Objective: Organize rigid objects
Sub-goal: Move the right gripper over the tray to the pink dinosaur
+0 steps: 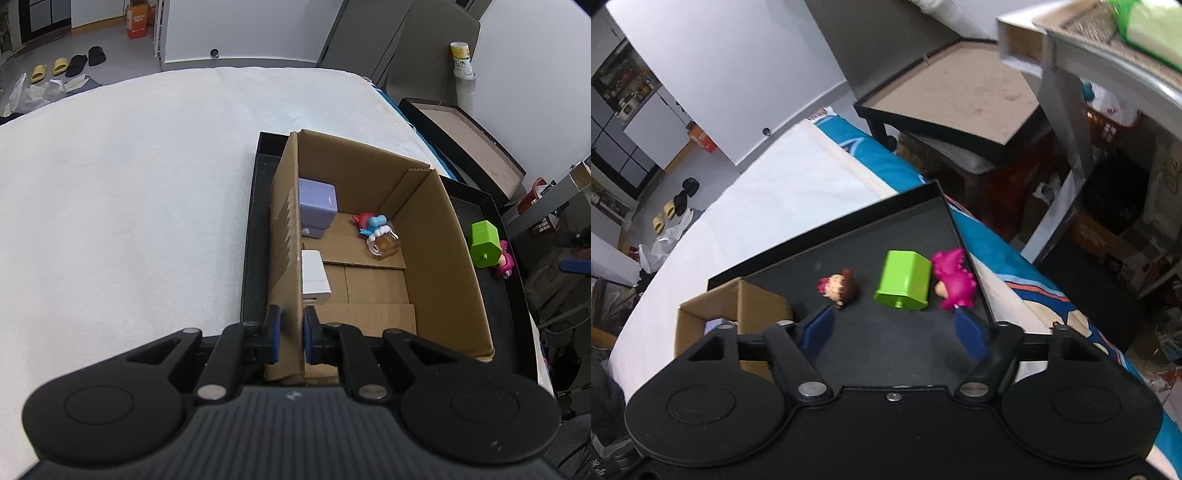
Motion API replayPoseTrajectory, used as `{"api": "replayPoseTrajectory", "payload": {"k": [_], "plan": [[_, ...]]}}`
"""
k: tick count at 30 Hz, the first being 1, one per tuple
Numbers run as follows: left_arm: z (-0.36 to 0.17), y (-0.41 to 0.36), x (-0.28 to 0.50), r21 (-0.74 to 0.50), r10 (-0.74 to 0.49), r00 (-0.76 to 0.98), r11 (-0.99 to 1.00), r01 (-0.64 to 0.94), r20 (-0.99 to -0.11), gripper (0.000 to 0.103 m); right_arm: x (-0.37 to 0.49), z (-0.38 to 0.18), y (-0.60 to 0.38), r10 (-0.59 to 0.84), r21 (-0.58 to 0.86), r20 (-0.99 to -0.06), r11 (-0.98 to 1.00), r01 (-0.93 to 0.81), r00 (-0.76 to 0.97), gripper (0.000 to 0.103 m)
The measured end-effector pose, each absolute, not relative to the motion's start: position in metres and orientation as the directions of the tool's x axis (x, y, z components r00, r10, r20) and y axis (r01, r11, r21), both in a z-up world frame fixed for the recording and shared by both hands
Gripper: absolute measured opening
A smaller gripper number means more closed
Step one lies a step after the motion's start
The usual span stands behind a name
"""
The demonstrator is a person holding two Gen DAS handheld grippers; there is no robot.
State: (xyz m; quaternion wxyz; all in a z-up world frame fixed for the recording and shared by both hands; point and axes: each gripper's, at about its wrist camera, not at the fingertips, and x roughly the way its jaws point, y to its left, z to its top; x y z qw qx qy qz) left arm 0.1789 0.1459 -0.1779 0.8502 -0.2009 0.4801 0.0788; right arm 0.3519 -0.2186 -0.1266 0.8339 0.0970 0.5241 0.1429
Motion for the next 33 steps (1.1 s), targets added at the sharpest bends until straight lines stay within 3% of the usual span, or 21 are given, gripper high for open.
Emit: {"api": "replayPoseTrajectory", "payload": {"k": [4, 10, 33], "plan": [[-0.178, 0.145, 0.18, -0.259, -0.053, 0.523, 0.908, -0.329, -0.851, 0.011, 0.359, -0.14, -0.228, 0.323, 0.303, -0.858, 0.946, -0.115, 0.4, 0.052], [-0.179, 0.143, 0.182, -0.25, -0.045, 0.518, 0.909, -0.332, -0.854, 0.011, 0.371, -0.156, -0.232, 0.3, 0.278, -0.876, 0.954, -0.113, 0.378, 0.044], [-0.183, 0.142, 0.185, -0.235, -0.035, 0.509, 0.912, -0.335, -0.86, 0.011, 0.433, -0.178, -0.178, 0.147, 0.03, -0.942, 0.932, -0.36, 0.301, 0.043]]}}
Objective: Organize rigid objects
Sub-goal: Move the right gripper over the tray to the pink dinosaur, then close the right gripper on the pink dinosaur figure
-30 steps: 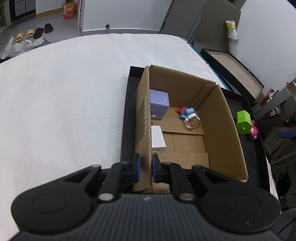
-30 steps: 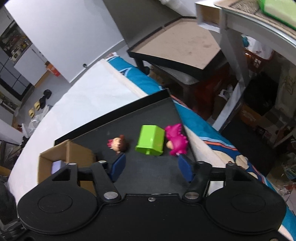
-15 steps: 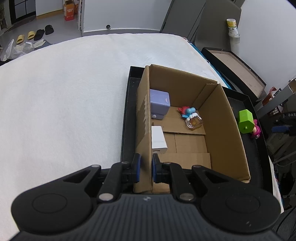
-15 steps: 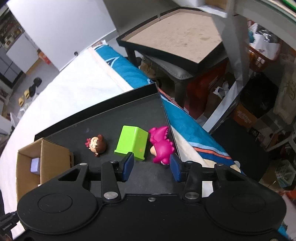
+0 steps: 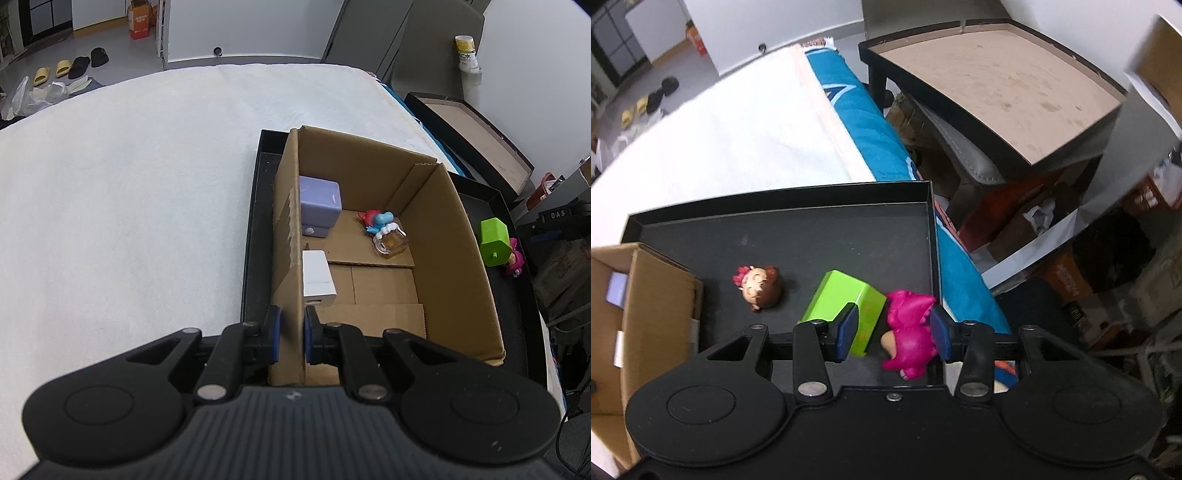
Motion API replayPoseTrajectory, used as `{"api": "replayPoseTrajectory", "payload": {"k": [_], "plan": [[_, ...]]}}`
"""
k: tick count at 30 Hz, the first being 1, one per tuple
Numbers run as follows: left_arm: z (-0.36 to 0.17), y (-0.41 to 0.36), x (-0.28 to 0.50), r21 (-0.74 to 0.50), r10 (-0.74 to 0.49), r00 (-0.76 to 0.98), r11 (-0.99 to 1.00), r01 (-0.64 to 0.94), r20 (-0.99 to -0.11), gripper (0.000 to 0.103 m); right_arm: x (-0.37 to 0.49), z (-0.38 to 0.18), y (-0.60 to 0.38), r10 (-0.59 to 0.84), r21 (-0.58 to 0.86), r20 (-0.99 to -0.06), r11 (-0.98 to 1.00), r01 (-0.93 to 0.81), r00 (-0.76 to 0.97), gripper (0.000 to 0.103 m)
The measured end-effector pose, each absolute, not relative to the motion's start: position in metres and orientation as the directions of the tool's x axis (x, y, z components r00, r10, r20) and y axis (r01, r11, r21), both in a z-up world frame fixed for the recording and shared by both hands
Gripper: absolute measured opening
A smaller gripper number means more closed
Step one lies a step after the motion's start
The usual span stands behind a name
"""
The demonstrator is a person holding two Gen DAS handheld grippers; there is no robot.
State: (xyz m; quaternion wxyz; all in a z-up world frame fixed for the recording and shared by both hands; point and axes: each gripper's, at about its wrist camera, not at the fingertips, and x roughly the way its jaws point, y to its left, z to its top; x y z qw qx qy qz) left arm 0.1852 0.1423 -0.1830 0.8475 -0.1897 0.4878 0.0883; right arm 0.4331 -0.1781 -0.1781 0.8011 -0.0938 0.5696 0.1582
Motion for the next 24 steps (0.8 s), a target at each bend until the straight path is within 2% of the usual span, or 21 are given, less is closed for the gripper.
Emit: {"api": "replayPoseTrajectory", "payload": {"k": [9, 16, 24], "plan": [[-0.183, 0.142, 0.187, -0.233, -0.033, 0.505, 0.912, -0.337, -0.862, 0.011, 0.446, -0.184, -0.174, 0.117, 0.0, -0.954, 0.919, -0.393, 0.275, 0.042], [-0.184, 0.141, 0.187, -0.232, -0.033, 0.505, 0.912, -0.338, -0.862, 0.012, 0.45, -0.195, -0.171, 0.112, 0.003, -0.964, 0.912, -0.41, 0.242, 0.036], [-0.186, 0.142, 0.187, -0.232, -0.033, 0.504, 0.912, -0.337, -0.863, 0.012, 0.443, -0.217, -0.176, 0.102, 0.014, -0.973, 0.921, -0.39, 0.206, 0.035]]}}
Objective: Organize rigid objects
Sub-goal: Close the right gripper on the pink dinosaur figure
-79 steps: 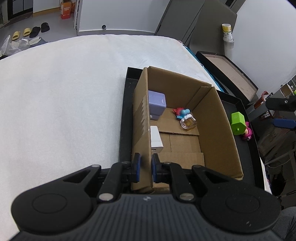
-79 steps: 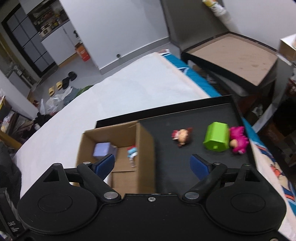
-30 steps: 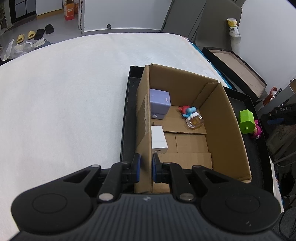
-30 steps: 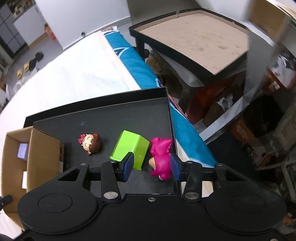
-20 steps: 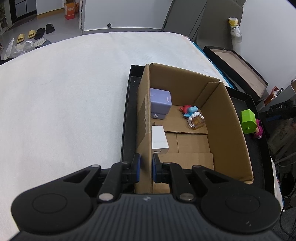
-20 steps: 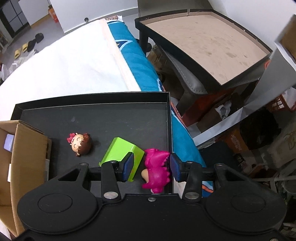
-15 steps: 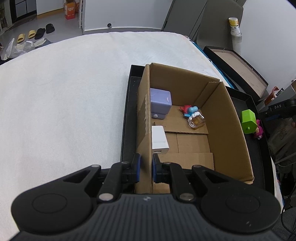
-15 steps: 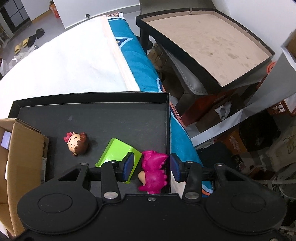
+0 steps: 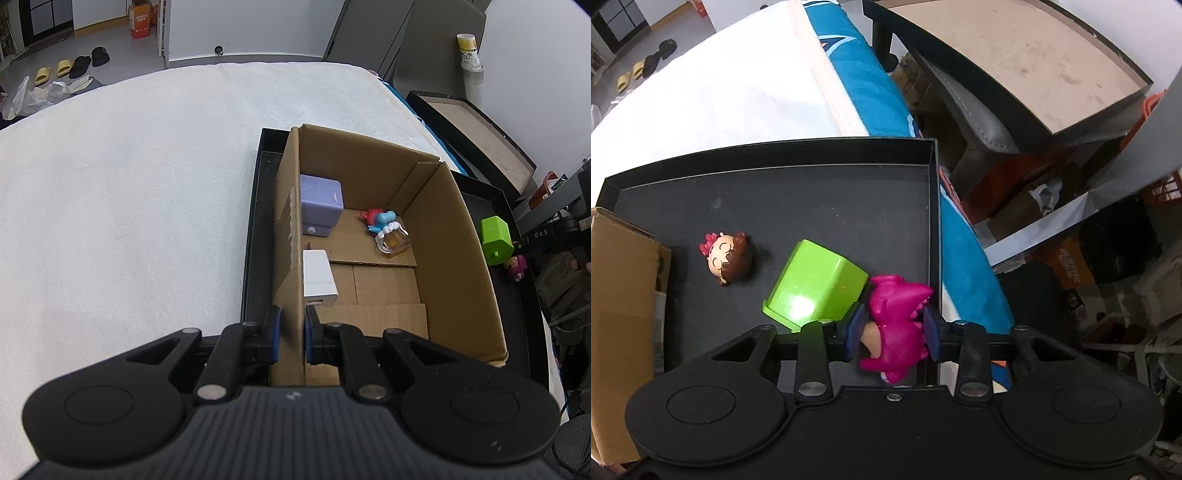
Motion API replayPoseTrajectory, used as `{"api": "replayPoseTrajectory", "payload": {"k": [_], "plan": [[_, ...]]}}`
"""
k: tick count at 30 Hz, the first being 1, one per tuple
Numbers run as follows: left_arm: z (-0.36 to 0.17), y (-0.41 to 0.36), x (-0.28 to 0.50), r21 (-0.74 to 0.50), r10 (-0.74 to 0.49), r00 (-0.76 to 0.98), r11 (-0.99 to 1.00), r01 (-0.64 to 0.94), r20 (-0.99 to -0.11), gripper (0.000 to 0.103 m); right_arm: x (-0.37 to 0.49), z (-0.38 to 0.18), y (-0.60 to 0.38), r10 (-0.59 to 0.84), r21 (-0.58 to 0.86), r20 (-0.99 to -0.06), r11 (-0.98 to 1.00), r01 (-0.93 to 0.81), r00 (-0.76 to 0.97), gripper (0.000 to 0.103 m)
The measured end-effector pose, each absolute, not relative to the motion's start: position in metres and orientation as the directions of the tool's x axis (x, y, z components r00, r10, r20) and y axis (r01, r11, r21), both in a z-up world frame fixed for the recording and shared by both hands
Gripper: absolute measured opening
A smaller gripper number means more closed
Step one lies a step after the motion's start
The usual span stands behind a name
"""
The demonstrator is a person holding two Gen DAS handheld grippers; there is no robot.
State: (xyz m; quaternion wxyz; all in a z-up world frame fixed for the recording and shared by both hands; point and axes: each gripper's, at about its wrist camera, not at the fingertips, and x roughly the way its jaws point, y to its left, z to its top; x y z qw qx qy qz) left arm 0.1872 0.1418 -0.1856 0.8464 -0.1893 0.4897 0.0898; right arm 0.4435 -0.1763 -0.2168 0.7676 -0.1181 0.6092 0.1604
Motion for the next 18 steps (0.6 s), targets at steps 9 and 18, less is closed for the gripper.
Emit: {"api": "replayPoseTrajectory", "payload": {"k": [9, 18], "plan": [[-0.186, 0.141, 0.187, -0.23, -0.031, 0.503, 0.913, -0.338, -0.864, 0.012, 0.432, -0.236, -0.171, 0.073, 0.005, -0.984, 0.926, -0.378, 0.164, 0.041], [-0.185, 0.14, 0.187, -0.228, -0.031, 0.502, 0.914, -0.335, -0.864, 0.012, 0.413, -0.238, -0.16, 0.041, -0.031, -0.986, 0.904, -0.426, 0.158, 0.047]]}}
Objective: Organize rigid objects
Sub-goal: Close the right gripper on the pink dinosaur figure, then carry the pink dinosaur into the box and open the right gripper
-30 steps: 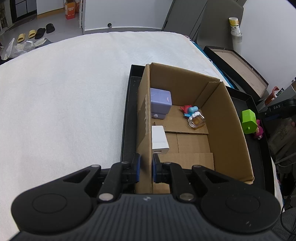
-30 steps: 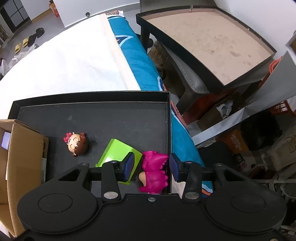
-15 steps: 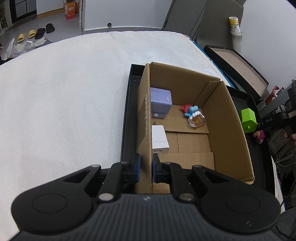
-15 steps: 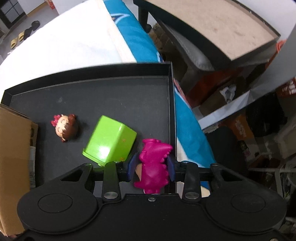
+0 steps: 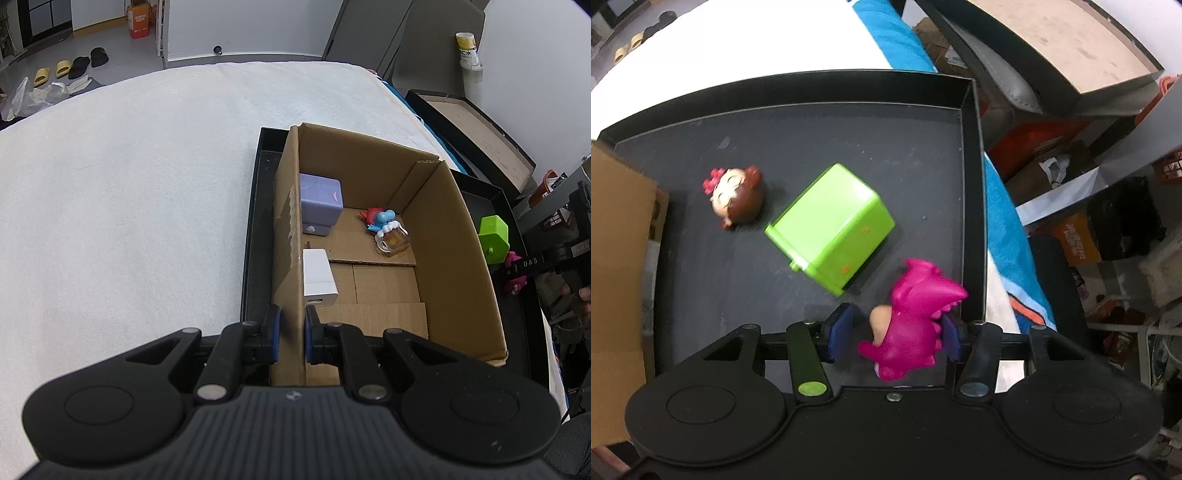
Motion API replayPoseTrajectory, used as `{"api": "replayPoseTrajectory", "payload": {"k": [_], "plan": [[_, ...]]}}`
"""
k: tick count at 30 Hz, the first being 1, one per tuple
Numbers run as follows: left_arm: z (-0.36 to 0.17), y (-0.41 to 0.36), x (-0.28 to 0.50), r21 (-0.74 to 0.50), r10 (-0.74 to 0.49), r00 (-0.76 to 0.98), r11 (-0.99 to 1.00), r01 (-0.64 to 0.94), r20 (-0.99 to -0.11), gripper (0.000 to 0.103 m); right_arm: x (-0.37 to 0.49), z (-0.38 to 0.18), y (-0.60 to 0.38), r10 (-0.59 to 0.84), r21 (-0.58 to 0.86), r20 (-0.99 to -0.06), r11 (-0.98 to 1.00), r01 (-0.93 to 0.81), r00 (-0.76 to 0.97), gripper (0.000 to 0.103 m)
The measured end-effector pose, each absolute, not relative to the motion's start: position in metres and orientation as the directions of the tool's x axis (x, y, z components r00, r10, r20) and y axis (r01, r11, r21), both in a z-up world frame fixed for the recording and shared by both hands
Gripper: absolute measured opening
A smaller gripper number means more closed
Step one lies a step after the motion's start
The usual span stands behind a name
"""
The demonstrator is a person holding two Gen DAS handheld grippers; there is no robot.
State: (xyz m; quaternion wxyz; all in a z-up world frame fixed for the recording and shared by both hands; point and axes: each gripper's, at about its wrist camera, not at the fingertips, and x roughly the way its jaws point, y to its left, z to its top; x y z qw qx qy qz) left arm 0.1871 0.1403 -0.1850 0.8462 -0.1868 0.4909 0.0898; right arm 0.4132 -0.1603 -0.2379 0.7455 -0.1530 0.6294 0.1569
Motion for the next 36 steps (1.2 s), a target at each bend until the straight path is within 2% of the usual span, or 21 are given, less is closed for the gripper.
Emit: {"api": "replayPoseTrajectory", "payload": {"k": [5, 36], "plan": [[-0.185, 0.14, 0.187, -0.225, -0.031, 0.5, 0.915, -0.333, -0.865, 0.012, 0.406, -0.236, -0.16, 0.031, -0.053, -0.983, 0.892, -0.449, 0.179, 0.037], [-0.178, 0.136, 0.185, -0.214, -0.018, 0.507, 0.919, -0.331, -0.862, 0.012, 0.365, -0.171, -0.169, 0.113, -0.016, -0.962, 0.886, -0.463, 0.249, 0.037]]}}
